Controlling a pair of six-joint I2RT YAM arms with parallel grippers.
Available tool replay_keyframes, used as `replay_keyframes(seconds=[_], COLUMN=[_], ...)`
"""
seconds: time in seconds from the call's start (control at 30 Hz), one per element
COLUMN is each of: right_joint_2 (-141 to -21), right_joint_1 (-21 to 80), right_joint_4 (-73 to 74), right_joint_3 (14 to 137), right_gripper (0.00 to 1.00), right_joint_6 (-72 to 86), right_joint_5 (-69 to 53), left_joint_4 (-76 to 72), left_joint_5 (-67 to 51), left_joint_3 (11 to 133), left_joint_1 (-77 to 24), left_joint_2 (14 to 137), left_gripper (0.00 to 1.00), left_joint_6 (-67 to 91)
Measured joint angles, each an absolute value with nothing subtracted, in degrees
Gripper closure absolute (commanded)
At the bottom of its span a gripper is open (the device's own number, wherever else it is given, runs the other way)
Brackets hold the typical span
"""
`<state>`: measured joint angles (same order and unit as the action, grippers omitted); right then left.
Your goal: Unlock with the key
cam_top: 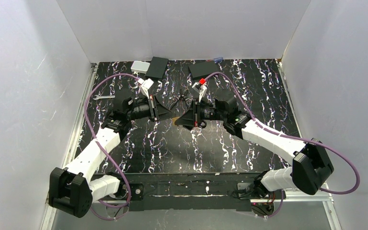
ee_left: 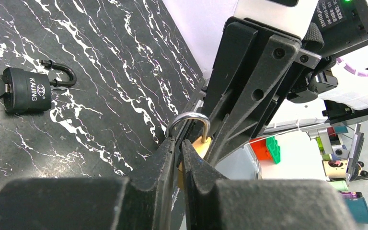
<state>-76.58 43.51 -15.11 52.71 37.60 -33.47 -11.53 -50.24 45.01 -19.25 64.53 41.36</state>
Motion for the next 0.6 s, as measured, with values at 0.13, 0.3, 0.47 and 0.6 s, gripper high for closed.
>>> replay_keyframes(seconds=[0.13,0.3,0.47,0.6], right_joint_2=[-76.58,-76.97,-80.31,-79.55], right_joint_1=[43.70,44.62,45.95,46.04], right_joint_4=[-17.87,-24.16,-28.80,-27.99], right_joint_3=[52.69,52.60,52.62,52.97], right_gripper=[0.99,0.99,0.99,0.99], right_joint_6=[40.36,43.72,45.47,43.90], right_joint_5=[-36.14,-37.56,-38.92,-39.33], left_joint_4=[-11.51,-11.07,-9.21,-6.17], left_joint_5=[-50.15,-50.39,-49.84,-45.98], left_joint_3=[45.36,45.39,45.43,45.36], left_joint_1=[-19.25,-19.33,-19.44,-18.81], left_joint_2=[64.51,64.51,64.18,62.54], left_gripper=[0.89,0.85,0.61,0.46], left_joint_6=[41.28,40.91,39.13,36.29])
